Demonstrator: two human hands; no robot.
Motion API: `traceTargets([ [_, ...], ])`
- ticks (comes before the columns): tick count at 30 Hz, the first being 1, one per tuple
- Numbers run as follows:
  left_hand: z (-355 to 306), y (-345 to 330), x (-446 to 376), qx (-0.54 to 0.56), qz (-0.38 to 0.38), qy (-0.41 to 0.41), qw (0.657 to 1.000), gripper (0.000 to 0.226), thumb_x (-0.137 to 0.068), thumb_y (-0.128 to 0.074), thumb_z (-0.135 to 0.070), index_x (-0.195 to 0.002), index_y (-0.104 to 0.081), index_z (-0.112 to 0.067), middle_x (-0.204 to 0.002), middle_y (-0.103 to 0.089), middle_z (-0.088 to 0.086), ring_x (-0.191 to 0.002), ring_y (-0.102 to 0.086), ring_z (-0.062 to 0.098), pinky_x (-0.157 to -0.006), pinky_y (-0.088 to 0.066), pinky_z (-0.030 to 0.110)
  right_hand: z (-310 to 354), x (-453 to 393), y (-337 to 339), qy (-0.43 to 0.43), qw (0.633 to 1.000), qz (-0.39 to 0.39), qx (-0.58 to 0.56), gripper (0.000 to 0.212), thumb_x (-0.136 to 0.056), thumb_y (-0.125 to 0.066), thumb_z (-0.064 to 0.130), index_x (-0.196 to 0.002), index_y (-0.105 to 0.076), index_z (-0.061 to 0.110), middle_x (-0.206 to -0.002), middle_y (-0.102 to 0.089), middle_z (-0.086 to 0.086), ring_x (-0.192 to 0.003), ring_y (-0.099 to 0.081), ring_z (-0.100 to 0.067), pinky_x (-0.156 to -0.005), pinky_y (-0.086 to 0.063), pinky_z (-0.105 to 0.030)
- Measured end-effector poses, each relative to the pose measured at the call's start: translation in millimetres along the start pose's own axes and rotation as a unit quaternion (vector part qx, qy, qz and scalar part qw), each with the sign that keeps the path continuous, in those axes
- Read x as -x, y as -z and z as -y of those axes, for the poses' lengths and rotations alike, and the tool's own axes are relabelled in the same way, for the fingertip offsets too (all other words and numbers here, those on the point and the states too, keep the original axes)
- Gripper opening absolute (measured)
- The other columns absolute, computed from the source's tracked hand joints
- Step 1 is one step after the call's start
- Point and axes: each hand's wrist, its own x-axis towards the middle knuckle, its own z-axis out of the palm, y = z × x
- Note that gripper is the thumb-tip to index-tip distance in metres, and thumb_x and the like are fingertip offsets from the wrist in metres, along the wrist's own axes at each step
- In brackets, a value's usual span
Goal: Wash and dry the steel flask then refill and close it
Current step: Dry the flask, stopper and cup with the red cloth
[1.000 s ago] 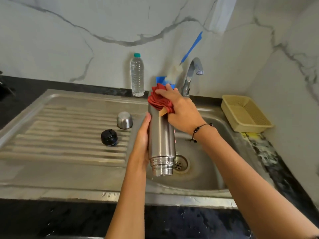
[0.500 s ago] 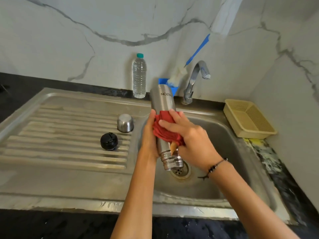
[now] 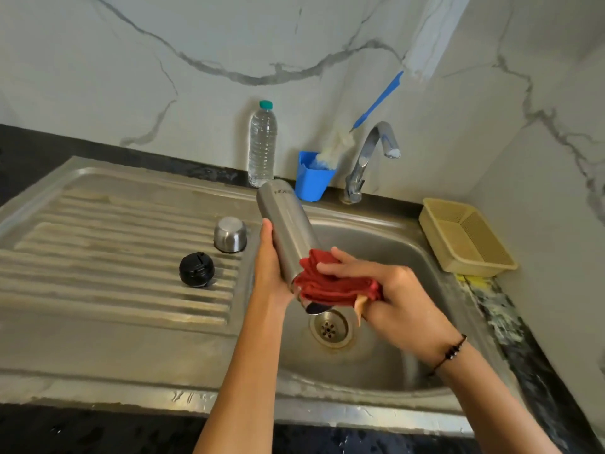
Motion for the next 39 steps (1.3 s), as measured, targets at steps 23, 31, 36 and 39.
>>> traceTargets([
  [23, -15.1, -2.4, 17.3, -0.08, 0.091, -0.014, 0.993, 0.054, -0.087, -0.054, -0.047, -0.121, -0.06, -0.006, -0.102, -0.068, 0.02, -0.085, -0.068, 0.028, -0.067, -0.059, 0.038, 17.6, -127.9, 10.4, -0.01, 0.981, -0.015, 0.194, 0.054, -0.085, -0.049, 0.006, -0.136, -0.046, 0.024, -0.139, -0.049, 0.001, -0.13, -0.042, -0.02, -0.109, -0.03, -0.029],
  [31, -2.7, -7.3, 12.9, 0.026, 0.076, -0.032, 0.996, 0.053, -0.095, -0.039, -0.046, -0.099, -0.073, -0.005, -0.089, -0.071, 0.014, -0.075, -0.071, 0.022, -0.067, -0.059, 0.03, 6.6, -68.9, -6.4, 0.044, 0.98, 0.01, 0.191, 0.053, -0.08, -0.063, 0.01, -0.13, -0.054, 0.027, -0.142, -0.046, 0.001, -0.116, -0.057, -0.026, -0.098, -0.046, -0.041],
  [36, 7.5, -9.4, 13.4, 0.026, 0.002, 0.01, 1.0, 0.077, -0.079, -0.057, -0.056, -0.13, -0.053, 0.001, -0.106, -0.061, 0.02, -0.091, -0.064, 0.03, -0.085, -0.053, 0.041, -1.0, -37.6, -5.9, 0.031, 0.982, -0.001, 0.186, 0.057, -0.07, -0.056, 0.013, -0.125, -0.058, 0.028, -0.138, -0.049, -0.004, -0.121, -0.053, -0.027, -0.093, -0.05, -0.047],
  [39, 10.0, -9.1, 9.5, 0.038, -0.026, 0.019, 0.999, 0.092, -0.072, -0.062, -0.061, -0.138, -0.044, -0.001, -0.1, -0.063, 0.019, -0.09, -0.065, 0.031, -0.077, -0.057, 0.04, -2.3, -19.5, -7.8, 0.04, 0.982, -0.013, 0.186, 0.061, -0.064, -0.05, 0.017, -0.123, -0.06, 0.026, -0.133, -0.053, -0.006, -0.124, -0.05, -0.02, -0.096, -0.049, -0.04],
])
